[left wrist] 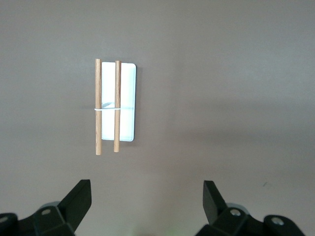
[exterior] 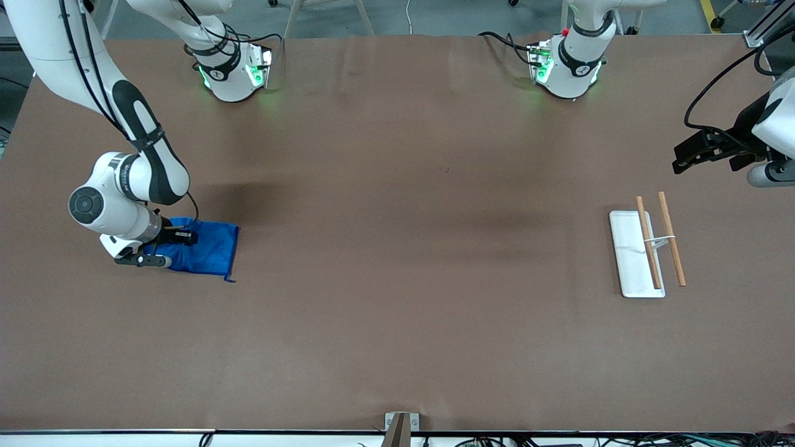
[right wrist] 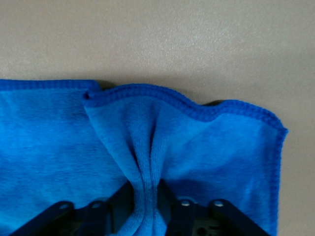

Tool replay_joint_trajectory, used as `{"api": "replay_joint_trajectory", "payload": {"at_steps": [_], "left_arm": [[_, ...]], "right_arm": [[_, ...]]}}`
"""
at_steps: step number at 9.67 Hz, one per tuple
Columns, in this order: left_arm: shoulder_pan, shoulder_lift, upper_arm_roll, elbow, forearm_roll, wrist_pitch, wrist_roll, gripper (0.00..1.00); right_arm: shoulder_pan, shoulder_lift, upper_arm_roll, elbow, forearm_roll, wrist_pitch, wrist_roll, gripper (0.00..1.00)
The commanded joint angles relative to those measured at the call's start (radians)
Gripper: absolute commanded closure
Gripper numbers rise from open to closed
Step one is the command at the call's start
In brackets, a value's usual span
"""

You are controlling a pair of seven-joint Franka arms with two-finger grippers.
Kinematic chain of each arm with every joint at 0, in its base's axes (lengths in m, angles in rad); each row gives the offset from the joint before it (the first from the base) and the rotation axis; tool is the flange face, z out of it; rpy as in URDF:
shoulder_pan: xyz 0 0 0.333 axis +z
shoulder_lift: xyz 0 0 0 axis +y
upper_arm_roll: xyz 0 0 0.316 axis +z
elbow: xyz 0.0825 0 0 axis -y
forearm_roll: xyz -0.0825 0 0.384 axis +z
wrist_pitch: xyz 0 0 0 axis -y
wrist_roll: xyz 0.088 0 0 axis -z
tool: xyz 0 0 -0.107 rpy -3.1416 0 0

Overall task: Right arm passes towel to left arm to hang
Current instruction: 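Close the right gripper on the blue towel's edge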

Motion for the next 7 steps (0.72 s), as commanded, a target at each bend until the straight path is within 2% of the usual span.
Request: {"api": "replay_joint_trajectory", "payload": {"at_steps": [1, 2, 3, 5, 7], "left_arm": [[0.004, 0.020, -0.006, -0.010, 0.014, 0.005, 0.008, 0.00], [0.001, 0.023, -0.006, -0.010, 0.014, 0.005, 0.008, 0.00], [0.000, 0.025, -0.006, -0.010, 0.014, 0.005, 0.006, 0.00], [0.006, 0.025, -0.006, -0.009, 0.016, 0.005, 0.011, 0.00], [0.006, 0.025, -0.006, -0.009, 0.014, 0.005, 0.011, 0.00]], "right_arm": [[-0.005, -0.033, 0.016, 0.069, 0.020, -0.181, -0.009, 0.99], [0.003, -0.044, 0.016, 0.144, 0.049, -0.316, -0.010, 0.98], [0.007, -0.051, 0.013, 0.209, 0.130, -0.414, -0.009, 0.98], [0.021, -0.049, 0.012, 0.347, 0.150, -0.592, 0.004, 0.99], [0.042, -0.054, 0.032, 0.434, 0.184, -0.731, 0.002, 0.99]]}}
